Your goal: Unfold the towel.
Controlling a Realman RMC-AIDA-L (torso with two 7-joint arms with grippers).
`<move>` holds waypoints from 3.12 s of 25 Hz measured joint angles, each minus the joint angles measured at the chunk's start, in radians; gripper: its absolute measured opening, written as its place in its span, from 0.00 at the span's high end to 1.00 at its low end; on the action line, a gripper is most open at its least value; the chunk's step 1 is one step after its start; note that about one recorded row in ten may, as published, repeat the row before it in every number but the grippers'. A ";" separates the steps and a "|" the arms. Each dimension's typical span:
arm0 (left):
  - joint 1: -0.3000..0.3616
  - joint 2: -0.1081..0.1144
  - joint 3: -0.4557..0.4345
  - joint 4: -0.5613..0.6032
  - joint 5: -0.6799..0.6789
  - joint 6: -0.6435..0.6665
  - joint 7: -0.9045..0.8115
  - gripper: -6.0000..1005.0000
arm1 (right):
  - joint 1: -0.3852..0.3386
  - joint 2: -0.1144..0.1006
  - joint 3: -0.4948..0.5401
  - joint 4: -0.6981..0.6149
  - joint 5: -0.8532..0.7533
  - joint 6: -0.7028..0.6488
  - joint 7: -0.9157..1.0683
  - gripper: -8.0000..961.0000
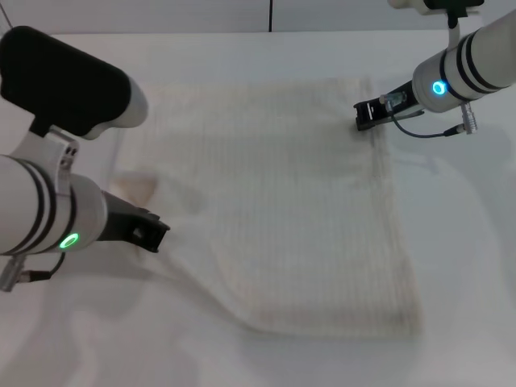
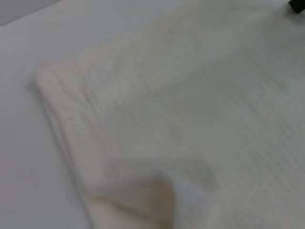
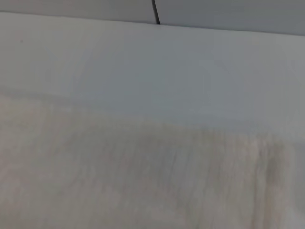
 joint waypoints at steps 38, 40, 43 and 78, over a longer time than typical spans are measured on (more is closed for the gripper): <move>0.018 -0.001 -0.018 0.002 0.001 -0.031 -0.012 0.59 | -0.002 -0.004 0.000 -0.003 0.000 -0.021 -0.009 0.91; -0.007 -0.004 0.005 0.028 0.000 0.013 -0.008 0.53 | -0.003 -0.004 0.000 -0.010 0.000 -0.021 -0.009 0.91; -0.024 -0.003 0.009 0.077 0.000 0.075 -0.002 0.43 | -0.005 -0.004 0.000 -0.014 0.000 -0.021 -0.009 0.91; 0.196 -0.009 -0.208 0.619 -0.013 1.790 0.206 0.19 | -0.882 0.049 -0.820 -0.860 0.080 1.143 -0.243 0.89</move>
